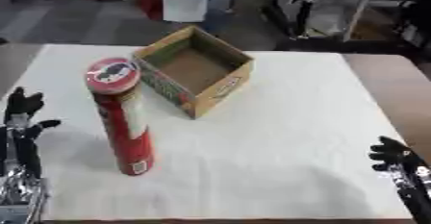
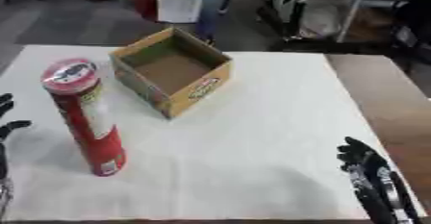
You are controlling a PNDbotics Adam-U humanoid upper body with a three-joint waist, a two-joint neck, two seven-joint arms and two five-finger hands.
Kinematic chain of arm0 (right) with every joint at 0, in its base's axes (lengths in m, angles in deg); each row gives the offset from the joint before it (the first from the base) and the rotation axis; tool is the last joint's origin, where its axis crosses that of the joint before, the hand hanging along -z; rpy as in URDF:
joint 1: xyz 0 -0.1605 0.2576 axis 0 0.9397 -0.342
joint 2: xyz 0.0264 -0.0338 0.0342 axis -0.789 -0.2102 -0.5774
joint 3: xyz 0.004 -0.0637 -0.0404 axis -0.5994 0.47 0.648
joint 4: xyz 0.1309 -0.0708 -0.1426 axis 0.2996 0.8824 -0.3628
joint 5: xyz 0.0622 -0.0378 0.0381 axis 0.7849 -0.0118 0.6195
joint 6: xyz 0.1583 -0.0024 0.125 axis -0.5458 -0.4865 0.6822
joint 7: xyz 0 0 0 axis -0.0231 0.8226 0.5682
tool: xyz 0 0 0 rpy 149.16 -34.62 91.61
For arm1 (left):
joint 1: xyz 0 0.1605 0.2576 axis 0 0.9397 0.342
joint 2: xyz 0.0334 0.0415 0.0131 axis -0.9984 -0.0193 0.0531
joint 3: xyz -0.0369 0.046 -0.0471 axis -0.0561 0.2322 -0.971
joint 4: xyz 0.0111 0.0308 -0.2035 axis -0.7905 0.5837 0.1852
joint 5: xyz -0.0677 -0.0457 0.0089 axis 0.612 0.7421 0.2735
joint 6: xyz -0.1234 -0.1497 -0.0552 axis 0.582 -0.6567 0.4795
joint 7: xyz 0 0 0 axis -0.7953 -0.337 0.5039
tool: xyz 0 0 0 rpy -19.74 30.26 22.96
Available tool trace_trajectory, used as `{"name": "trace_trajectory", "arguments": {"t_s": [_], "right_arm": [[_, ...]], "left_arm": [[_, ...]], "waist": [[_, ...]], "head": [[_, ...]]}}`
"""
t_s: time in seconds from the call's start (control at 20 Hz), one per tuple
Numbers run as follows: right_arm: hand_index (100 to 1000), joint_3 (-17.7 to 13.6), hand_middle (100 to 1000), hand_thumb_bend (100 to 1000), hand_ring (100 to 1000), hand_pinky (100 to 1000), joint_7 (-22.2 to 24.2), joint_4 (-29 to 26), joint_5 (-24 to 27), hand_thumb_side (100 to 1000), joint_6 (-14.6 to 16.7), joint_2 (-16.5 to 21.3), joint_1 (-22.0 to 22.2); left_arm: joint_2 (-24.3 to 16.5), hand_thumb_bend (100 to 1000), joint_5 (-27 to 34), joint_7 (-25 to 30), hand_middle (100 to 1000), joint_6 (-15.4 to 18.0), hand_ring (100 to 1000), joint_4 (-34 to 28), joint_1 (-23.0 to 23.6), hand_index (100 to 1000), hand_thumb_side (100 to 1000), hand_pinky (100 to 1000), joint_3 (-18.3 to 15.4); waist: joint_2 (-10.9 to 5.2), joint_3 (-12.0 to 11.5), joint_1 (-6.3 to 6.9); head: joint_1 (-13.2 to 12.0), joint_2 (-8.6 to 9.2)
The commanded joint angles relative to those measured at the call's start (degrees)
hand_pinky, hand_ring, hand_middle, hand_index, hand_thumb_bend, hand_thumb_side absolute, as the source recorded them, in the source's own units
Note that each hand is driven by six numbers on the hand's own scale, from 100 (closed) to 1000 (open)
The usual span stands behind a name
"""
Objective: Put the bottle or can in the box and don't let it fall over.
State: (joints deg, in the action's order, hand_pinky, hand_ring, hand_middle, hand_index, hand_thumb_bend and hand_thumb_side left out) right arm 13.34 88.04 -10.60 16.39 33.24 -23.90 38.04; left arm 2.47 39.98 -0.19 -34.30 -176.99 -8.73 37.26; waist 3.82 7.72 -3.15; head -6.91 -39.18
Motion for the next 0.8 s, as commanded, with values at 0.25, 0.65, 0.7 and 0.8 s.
{"name": "trace_trajectory", "arguments": {"t_s": [0.25, 0.65, 0.7, 0.8], "right_arm": [[881, -0.3, 722, 100, 743, 678, -0.1, -0.7, -0.1, 899, 0.0, 0.7, -0.1], [881, -0.3, 722, 100, 743, 678, -0.2, -0.6, -0.2, 902, -0.1, 0.6, -0.1], [881, -0.4, 722, 100, 742, 677, -0.2, -0.6, -0.2, 901, -0.1, 0.6, -0.1], [881, -0.4, 722, 100, 743, 678, -0.2, -0.7, -0.2, 900, -0.1, 0.7, -0.1]], "left_arm": [[-0.2, 887, -0.1, 0.2, 795, 0.1, 883, -1.0, -0.5, 1000, 1000, 594, -0.5], [-0.7, 911, -2.9, 7.3, 805, 2.1, 894, -2.4, -0.3, 1000, 951, 620, 0.8], [-0.9, 950, -4.9, 10.9, 808, 2.9, 894, -2.9, -0.2, 1000, 873, 633, 1.1], [-1.1, 898, -9.5, 17.6, 813, 4.2, 897, -4.1, -0.2, 1000, 820, 647, 1.1]], "waist": [[-0.67, 0.0, 0.12], [-0.66, 0.0, 0.13], [-0.65, 0.1, 0.14], [-0.59, 0.1, 0.12]], "head": [[0.2, 0.07], [0.2, 0.09], [0.2, 0.22], [0.3, 0.34]]}}
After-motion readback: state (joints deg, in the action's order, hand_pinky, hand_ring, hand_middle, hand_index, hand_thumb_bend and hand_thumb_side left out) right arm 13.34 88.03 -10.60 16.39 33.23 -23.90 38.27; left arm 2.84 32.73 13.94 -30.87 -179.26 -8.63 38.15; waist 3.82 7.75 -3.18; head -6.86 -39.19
